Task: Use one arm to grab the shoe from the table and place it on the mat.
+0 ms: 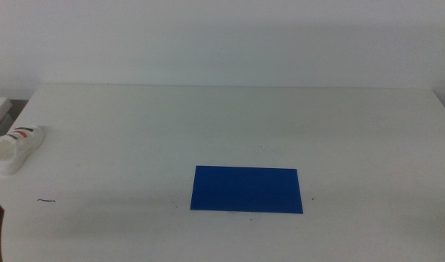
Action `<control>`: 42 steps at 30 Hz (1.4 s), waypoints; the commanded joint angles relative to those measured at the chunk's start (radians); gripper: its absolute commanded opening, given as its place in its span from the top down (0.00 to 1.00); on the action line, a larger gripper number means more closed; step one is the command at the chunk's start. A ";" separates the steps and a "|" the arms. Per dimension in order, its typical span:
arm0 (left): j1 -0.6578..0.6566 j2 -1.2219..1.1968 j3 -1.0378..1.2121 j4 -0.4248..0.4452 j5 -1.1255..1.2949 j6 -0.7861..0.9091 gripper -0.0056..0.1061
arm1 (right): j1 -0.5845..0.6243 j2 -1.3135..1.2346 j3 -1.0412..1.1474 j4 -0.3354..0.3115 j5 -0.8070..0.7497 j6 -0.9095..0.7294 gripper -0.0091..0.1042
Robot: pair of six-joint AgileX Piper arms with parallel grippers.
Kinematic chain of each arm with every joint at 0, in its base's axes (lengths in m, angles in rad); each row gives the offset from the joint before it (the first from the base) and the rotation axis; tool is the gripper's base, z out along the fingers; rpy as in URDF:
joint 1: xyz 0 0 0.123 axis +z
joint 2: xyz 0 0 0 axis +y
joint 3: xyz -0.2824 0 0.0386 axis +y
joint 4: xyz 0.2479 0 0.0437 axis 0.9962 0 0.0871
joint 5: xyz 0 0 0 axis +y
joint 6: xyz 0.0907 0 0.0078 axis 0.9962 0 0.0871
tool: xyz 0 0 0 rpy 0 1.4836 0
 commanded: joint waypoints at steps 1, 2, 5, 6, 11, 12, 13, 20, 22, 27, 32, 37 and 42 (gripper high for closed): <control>0.000 0.008 -0.013 0.001 0.006 -0.030 0.11 | 0.002 -0.005 0.002 -0.006 -0.009 -0.006 0.22; 0.000 0.050 -0.054 0.001 0.042 -0.038 0.11 | 0.002 -0.005 0.002 -0.006 -0.009 -0.006 0.22; 0.000 0.234 -0.237 -0.009 0.240 -0.038 0.11 | 0.002 -0.005 0.002 -0.006 -0.009 -0.006 0.22; 0.000 0.315 -0.319 -0.009 0.309 -0.038 0.11 | 0.002 -0.005 0.002 -0.006 -0.009 -0.006 0.22; 0.000 0.694 -0.714 0.005 0.698 -0.032 0.11 | 0.002 -0.005 0.002 -0.006 -0.009 -0.006 0.22; 0.000 0.752 -0.772 0.007 0.763 -0.032 0.11 | 0.002 -0.005 0.002 -0.006 -0.009 -0.006 0.22; 0.000 0.822 -0.842 0.018 0.815 -0.029 0.11 | 0.002 -0.005 0.002 -0.006 -0.009 -0.006 0.22; 0.022 1.237 -1.200 0.042 0.911 0.083 0.11 | 0.002 -0.005 0.002 -0.006 -0.009 -0.006 0.22; 0.060 1.334 -1.280 0.000 0.952 0.129 0.11 | 0.002 -0.005 0.002 -0.006 -0.009 -0.006 0.22; 0.198 1.584 -1.464 -0.171 1.067 0.341 0.11 | 0.002 -0.005 0.002 -0.006 -0.009 -0.006 0.22; 0.282 1.788 -1.560 -0.180 1.058 0.445 0.11 | 0.002 -0.005 0.002 -0.006 -0.009 -0.006 0.22; 0.311 1.929 -1.579 -0.186 0.934 0.529 0.11 | 0.002 -0.005 0.002 -0.006 -0.009 -0.006 0.22; 0.311 2.021 -1.579 -0.191 0.819 0.555 0.11 | 0.002 -0.005 0.002 -0.006 -0.009 -0.006 0.22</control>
